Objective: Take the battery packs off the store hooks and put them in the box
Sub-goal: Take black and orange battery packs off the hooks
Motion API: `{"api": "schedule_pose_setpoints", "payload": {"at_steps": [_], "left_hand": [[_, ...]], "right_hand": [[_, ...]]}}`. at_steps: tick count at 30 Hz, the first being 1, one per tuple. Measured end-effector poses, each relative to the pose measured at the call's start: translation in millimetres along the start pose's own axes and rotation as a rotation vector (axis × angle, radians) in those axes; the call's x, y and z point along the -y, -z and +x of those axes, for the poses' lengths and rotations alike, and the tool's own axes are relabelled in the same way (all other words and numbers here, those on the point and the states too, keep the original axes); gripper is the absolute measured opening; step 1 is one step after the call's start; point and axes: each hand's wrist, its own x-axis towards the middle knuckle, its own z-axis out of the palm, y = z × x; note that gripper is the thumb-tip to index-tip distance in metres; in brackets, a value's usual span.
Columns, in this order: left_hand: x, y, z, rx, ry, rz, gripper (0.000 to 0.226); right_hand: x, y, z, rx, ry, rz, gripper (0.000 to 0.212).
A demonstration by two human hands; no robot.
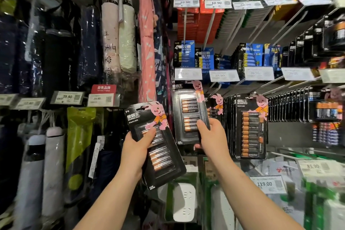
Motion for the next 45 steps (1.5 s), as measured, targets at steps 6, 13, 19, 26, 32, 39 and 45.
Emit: {"api": "schedule_pose_setpoints", "payload": {"at_steps": [6, 13, 19, 26, 32, 39, 45], "left_hand": [[0, 4, -1, -0.003, 0.003, 0.027, 0.038], [-2, -2, -4, 0.008, -0.008, -0.009, 0.035], [2, -13, -7, 0.034, 0.009, -0.022, 0.035], [2, -22, -4, 0.067, -0.023, 0.02, 0.028], [0, -23, -2, 0.1, -0.073, 0.049, 0.022], [4, -19, 3, 0.036, -0.089, 0.08, 0.018], [2, -10, 10, -0.015, -0.09, 0.087, 0.03]], "right_hand": [[-10, 1, 7, 0.048, -0.083, -0.059, 0.035], [-16, 6, 2, -0.058, -0.011, -0.22, 0.043], [-4, 0, -24, 0.323, 0.005, -0.151, 0.048], [-10, -11, -32, 0.333, 0.011, -0.269, 0.022], [-14, -15, -29, 0.128, 0.076, -0.126, 0.018], [-3, 0, -2, 0.035, 0.129, -0.082, 0.02], [-2, -3, 17, 0.001, 0.083, -0.07, 0.041]]}}
